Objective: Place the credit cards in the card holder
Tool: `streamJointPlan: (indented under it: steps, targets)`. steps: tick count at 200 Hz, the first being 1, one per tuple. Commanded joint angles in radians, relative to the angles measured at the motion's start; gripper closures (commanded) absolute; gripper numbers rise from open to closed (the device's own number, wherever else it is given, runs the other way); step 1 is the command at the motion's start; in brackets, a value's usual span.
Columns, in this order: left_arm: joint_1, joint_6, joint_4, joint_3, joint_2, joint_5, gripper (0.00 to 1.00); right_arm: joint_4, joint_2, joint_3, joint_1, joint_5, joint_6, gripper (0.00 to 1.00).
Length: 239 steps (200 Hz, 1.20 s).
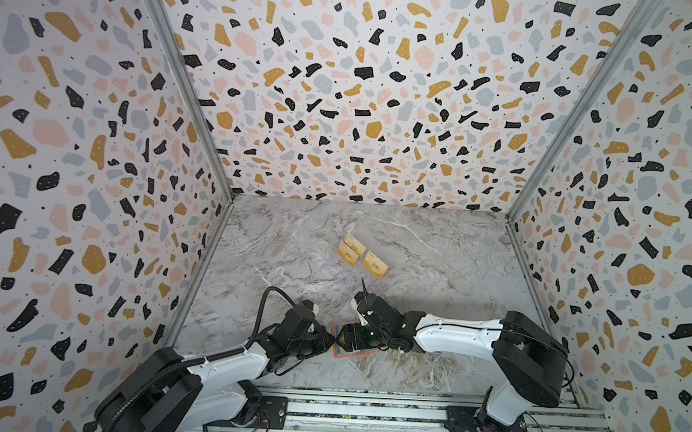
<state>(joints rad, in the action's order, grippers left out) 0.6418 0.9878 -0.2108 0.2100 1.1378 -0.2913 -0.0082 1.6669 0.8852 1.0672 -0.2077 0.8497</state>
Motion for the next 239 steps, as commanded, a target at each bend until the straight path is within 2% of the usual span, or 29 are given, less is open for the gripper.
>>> streamJointPlan:
  steps: [1,74,131,183,239]
  targets:
    - [0.004,-0.004,-0.015,-0.004,0.008,-0.008,0.85,0.038,-0.006,-0.002,0.006,-0.027,0.015,0.19]
    - [0.004,-0.019,0.001,0.012,0.011,-0.008,0.85,0.104,0.0,-0.001,0.008,-0.071,0.023,0.21]
    - [0.004,-0.041,0.072,0.037,-0.016,0.016,0.84,0.003,-0.074,-0.019,-0.048,-0.021,-0.037,0.21]
    - [0.004,-0.041,0.07,0.048,0.006,0.018,0.84,-0.013,-0.028,-0.014,-0.062,-0.055,-0.063,0.21]
    - [0.004,-0.047,0.06,0.054,0.025,0.004,0.84,0.026,0.012,0.002,-0.025,-0.074,-0.036,0.22]
